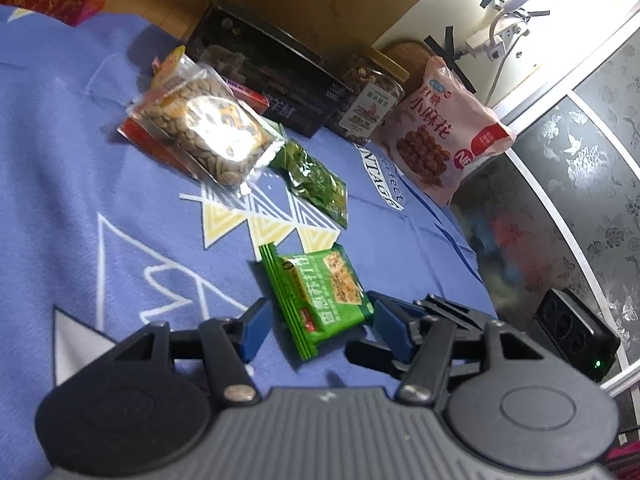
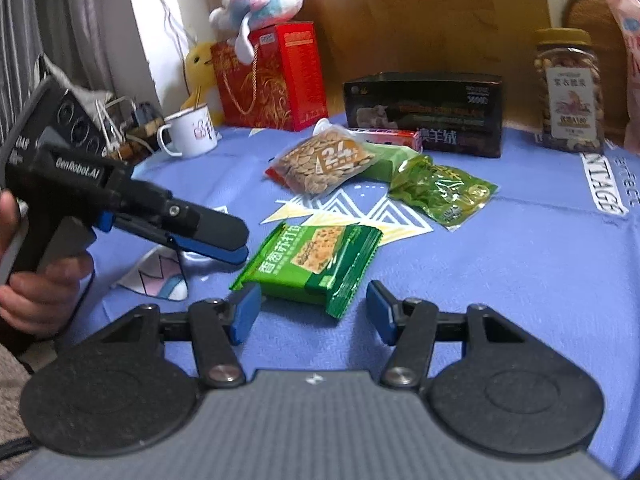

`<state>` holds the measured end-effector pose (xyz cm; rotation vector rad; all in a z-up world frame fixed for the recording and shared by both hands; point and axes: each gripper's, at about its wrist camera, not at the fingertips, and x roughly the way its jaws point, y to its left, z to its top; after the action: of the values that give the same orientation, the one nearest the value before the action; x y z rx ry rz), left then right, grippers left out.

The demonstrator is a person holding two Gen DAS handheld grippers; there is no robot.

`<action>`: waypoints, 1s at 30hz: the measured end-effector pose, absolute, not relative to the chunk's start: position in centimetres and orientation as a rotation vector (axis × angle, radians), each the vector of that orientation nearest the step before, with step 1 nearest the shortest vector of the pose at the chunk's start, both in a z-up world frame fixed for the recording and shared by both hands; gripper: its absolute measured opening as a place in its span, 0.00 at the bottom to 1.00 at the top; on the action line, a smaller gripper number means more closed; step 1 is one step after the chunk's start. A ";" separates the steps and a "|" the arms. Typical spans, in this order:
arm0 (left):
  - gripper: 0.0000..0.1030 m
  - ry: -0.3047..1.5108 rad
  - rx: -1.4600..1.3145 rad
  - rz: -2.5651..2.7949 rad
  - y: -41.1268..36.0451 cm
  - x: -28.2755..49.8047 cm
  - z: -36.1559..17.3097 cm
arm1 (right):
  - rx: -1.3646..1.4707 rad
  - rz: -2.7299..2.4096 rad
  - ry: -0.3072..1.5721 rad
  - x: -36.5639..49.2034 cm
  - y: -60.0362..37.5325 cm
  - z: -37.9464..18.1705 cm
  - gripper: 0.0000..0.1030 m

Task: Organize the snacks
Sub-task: 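Lift the green biscuit pack off the cloth with both grippers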

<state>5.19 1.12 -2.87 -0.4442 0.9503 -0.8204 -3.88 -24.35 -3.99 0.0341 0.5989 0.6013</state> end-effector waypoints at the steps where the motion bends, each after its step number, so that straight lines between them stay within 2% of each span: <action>1: 0.56 0.956 -0.447 -0.824 0.9 5.3 -3.0 | 0.021 0.601 0.597 -3.8 -24.2 -4.0 0.59; 5: 0.56 0.960 -0.458 -0.841 0.6 5.5 -3.4 | -0.017 0.601 0.585 -3.8 -23.5 -4.2 0.60; 10: 0.52 0.955 -0.471 -0.845 0.7 5.5 -3.6 | -0.055 0.589 0.569 -3.9 -22.7 -4.2 0.59; 12: 0.37 0.957 -0.469 -0.842 0.7 5.4 -3.7 | -0.052 0.587 0.566 -4.0 -22.5 -4.2 0.56; 13: 0.31 0.966 -0.478 -0.860 0.7 5.5 -3.8 | -0.046 0.585 0.564 -4.0 -22.5 -4.2 0.50; 15: 0.26 0.974 -0.495 -0.889 0.7 5.3 -3.9 | -0.030 0.587 0.564 -3.9 -22.4 -4.2 0.40; 16: 0.26 0.964 -0.480 -0.885 0.6 5.2 -3.7 | -0.020 0.594 0.566 -3.9 -22.3 -4.1 0.38; 25: 0.28 0.951 -0.479 -0.864 1.2 5.2 -3.4 | -0.014 0.603 0.565 -4.1 -21.8 -4.1 0.38; 30: 0.43 0.943 -0.498 -0.836 2.0 5.3 -3.4 | 0.010 0.576 0.541 -4.1 -22.1 -3.9 0.39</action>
<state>5.34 1.96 -3.40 -0.4976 0.9430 -0.8363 -4.10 -22.10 -3.92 0.0098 0.5407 0.5756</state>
